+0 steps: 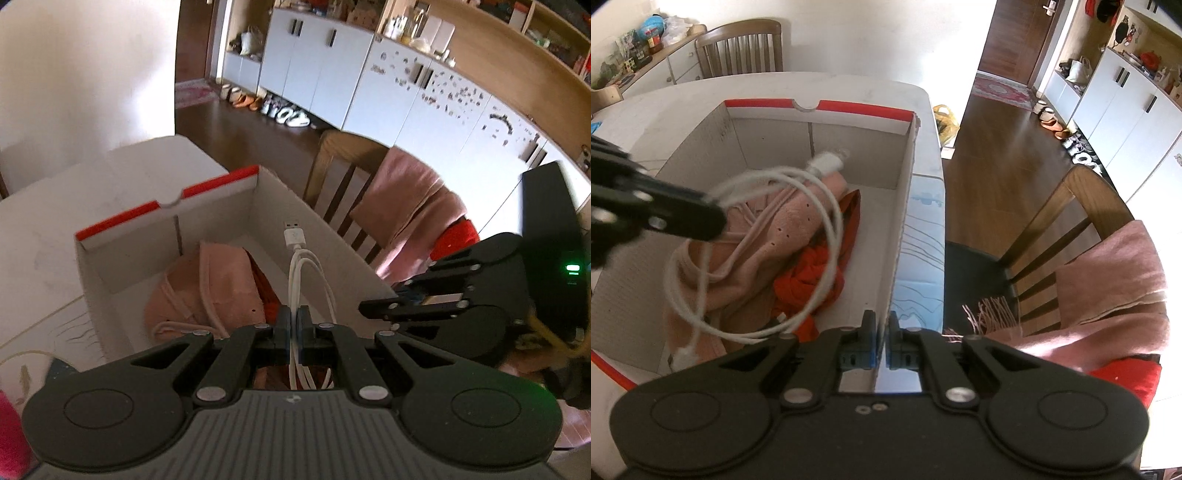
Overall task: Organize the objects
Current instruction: 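Carry the white cable with the left gripper over the box, then lower the white cable into the box and open the left gripper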
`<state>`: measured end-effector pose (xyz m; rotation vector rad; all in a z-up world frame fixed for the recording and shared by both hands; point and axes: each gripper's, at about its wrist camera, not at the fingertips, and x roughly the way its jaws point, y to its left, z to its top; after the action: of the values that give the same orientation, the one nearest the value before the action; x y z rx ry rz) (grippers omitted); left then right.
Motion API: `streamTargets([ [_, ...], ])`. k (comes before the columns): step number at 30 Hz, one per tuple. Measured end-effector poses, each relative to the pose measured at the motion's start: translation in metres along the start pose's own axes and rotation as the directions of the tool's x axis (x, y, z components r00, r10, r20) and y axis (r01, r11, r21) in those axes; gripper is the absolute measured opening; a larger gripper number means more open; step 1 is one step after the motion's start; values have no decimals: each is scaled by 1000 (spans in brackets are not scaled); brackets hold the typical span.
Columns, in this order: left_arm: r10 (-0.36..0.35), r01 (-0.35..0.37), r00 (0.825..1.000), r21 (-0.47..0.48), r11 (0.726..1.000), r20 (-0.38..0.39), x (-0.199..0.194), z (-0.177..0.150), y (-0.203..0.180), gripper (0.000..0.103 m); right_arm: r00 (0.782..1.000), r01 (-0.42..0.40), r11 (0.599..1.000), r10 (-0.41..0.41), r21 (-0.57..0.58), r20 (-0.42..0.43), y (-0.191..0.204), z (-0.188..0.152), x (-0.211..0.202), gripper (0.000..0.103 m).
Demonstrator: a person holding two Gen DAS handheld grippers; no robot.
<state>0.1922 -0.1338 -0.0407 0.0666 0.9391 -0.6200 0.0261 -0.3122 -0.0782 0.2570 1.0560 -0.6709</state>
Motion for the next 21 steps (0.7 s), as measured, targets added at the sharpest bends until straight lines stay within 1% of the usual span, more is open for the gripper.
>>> streamTargets([
  [4,-4,4,999,-26,1000,-33,21,0,2,2,1000,-4,1000,4,3,0,-1,0,0,4],
  [9,5,-7,997,-31,999,-76,41,-2,1,2,1000,-6,1000,6,10,0,-2,0,0,4],
  [12,26,-27,995,-9,1000,-101,49,-4,0,2,1000,-10,1000,10,14,0,-2,0,0,4],
  [14,33,-35,992,-14,999,-119,52,-5,2,2,1000,-11,1000,11,15,0,-3,0,1,4],
  [21,51,-54,989,-11,999,-140,56,-12,9,4,1000,-15,1000,15,19,0,-4,0,1,4],
])
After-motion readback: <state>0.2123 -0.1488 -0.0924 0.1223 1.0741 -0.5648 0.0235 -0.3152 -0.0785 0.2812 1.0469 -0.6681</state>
